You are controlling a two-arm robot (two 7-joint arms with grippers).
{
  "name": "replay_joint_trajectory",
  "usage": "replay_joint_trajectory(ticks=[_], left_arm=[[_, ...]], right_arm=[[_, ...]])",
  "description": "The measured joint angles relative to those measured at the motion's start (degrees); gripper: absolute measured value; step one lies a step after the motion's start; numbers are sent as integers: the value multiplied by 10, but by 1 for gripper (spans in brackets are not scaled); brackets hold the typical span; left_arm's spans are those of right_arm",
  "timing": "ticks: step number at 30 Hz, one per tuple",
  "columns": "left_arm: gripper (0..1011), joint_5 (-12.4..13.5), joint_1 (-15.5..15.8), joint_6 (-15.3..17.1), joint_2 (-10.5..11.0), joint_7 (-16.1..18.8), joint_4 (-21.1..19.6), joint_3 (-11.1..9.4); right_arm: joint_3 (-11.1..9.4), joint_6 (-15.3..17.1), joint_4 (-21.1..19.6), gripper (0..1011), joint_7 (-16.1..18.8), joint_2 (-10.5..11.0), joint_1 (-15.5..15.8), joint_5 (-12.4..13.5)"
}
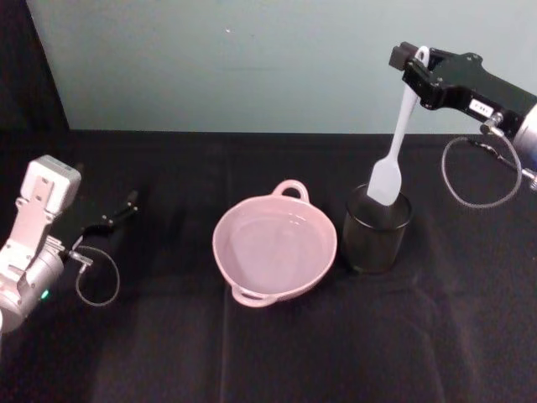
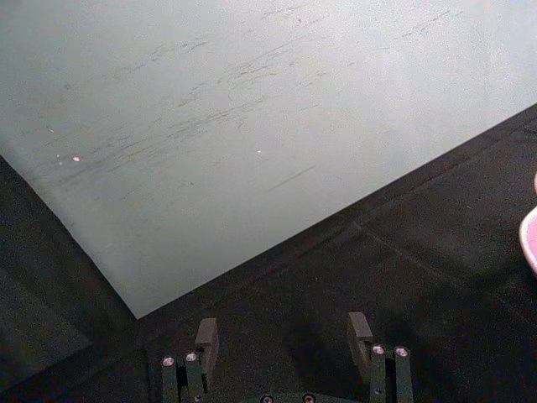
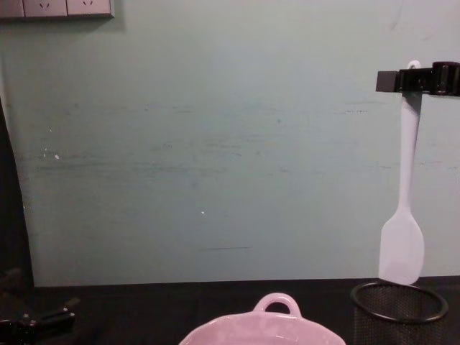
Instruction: Use the one hand to pick up the spoon and stir the clear water in the bowl.
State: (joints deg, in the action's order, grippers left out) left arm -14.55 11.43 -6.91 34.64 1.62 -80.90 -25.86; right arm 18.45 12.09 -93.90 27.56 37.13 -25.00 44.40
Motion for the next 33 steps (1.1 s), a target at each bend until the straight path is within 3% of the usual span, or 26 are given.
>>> replay_joint_trajectory(ticks=[21,25,29,33], left_arm=[[1011,0,0,0,0,0,0,0],[1011,0,0,0,0,0,0,0],[1011,0,0,0,0,0,0,0],[1011,0,0,0,0,0,0,0]], right_arm=[[-2,-2,2,109,0,-2,1,-1],[-1,-7,-10,108,-6,9,8,-2],[15,-12,-16,108,-4,6,-1,-10],[43,-17,-7,109,12,-12,-25,-20]])
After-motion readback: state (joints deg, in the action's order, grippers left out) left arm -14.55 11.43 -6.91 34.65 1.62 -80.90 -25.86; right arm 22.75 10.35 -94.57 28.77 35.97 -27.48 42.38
